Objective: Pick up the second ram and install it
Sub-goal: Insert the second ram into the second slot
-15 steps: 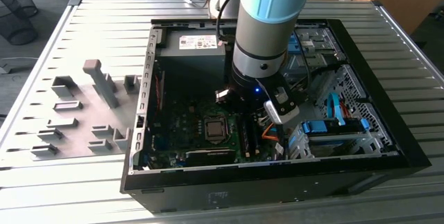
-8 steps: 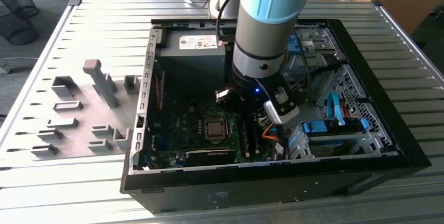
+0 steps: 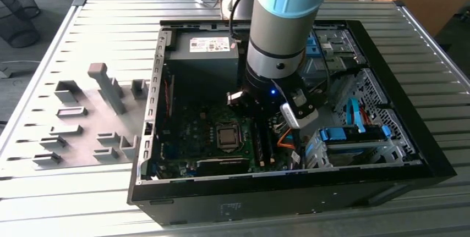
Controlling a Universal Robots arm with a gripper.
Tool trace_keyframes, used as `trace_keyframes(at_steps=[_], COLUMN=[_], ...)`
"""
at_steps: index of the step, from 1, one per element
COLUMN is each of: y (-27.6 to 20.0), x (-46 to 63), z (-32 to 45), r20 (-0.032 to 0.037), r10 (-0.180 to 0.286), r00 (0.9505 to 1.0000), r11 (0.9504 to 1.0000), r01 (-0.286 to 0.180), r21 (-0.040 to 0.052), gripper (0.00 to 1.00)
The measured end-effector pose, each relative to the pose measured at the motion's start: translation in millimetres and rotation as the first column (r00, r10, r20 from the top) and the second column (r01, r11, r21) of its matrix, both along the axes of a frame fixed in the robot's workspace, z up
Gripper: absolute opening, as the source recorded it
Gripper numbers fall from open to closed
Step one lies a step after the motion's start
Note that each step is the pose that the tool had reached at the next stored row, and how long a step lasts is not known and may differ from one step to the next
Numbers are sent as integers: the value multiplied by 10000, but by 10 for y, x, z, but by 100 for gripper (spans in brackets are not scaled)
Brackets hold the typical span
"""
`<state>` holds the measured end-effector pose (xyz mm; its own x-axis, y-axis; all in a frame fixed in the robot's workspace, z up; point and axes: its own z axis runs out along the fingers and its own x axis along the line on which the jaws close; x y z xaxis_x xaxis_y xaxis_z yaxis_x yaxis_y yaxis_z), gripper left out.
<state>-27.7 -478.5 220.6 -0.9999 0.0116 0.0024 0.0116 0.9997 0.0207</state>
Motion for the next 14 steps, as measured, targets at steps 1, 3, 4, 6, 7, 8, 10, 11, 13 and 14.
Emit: trace_keyframes(at_steps=[1, 3, 4, 6, 7, 8, 10, 11, 13, 14], y=[0, 0, 0, 0, 0, 0, 0, 0, 0, 0], x=[0, 0, -1, 0, 0, 0, 0, 1, 5, 4], z=[45, 125, 135, 134, 134, 134, 135, 134, 110, 92], r20=[0, -1, -1, 0, 0, 0, -1, -1, 1, 1], r10=[0, 0, -1, 0, 0, -1, 0, 0, 1, 1], r00=[10000, 10000, 10000, 10000, 10000, 10000, 10000, 10000, 10000, 10000], r11=[10000, 10000, 10000, 10000, 10000, 10000, 10000, 10000, 10000, 10000], r01=[0, 0, 1, 0, 0, 1, 0, 0, -1, -1], r21=[-1, -1, 0, 2, 1, 0, -1, -3, -2, -2], gripper=[27, 27, 27, 20, 20, 14, 11, 11, 11, 11])
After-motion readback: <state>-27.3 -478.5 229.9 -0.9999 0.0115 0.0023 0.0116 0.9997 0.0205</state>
